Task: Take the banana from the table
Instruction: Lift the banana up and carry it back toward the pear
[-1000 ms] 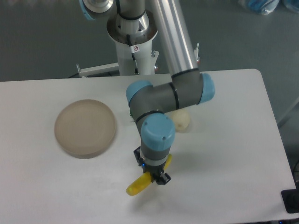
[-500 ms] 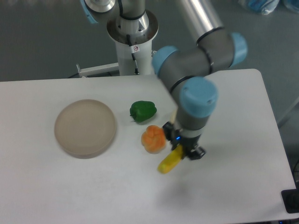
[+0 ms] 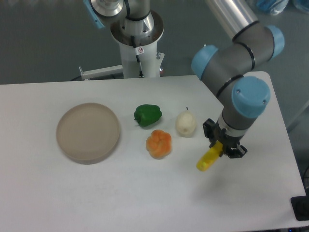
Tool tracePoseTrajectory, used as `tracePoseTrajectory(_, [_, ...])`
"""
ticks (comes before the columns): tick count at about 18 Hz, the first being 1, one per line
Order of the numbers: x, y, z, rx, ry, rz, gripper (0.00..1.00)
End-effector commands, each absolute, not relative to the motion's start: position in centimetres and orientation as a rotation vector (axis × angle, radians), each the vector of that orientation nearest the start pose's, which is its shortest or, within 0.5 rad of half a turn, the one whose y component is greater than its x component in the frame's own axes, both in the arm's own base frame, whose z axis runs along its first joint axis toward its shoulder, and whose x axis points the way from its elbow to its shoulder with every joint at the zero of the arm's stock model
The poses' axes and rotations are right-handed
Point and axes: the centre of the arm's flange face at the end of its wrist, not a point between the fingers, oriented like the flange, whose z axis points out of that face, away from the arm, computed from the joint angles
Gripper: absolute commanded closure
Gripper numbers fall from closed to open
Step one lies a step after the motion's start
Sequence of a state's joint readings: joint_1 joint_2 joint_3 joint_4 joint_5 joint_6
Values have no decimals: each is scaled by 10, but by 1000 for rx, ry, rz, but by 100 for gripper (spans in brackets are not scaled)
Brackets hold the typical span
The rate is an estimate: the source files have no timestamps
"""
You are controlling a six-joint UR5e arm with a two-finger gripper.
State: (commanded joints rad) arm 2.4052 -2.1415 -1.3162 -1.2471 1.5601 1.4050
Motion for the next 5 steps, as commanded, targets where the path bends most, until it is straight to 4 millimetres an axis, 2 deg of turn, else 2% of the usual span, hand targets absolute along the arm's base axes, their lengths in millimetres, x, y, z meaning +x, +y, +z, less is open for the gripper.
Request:
tracePoseTrajectory(2, [-432,567,303,-2976,960,9,100])
tracePoseTrajectory(5, [-431,567,301,-2976,970,5,100])
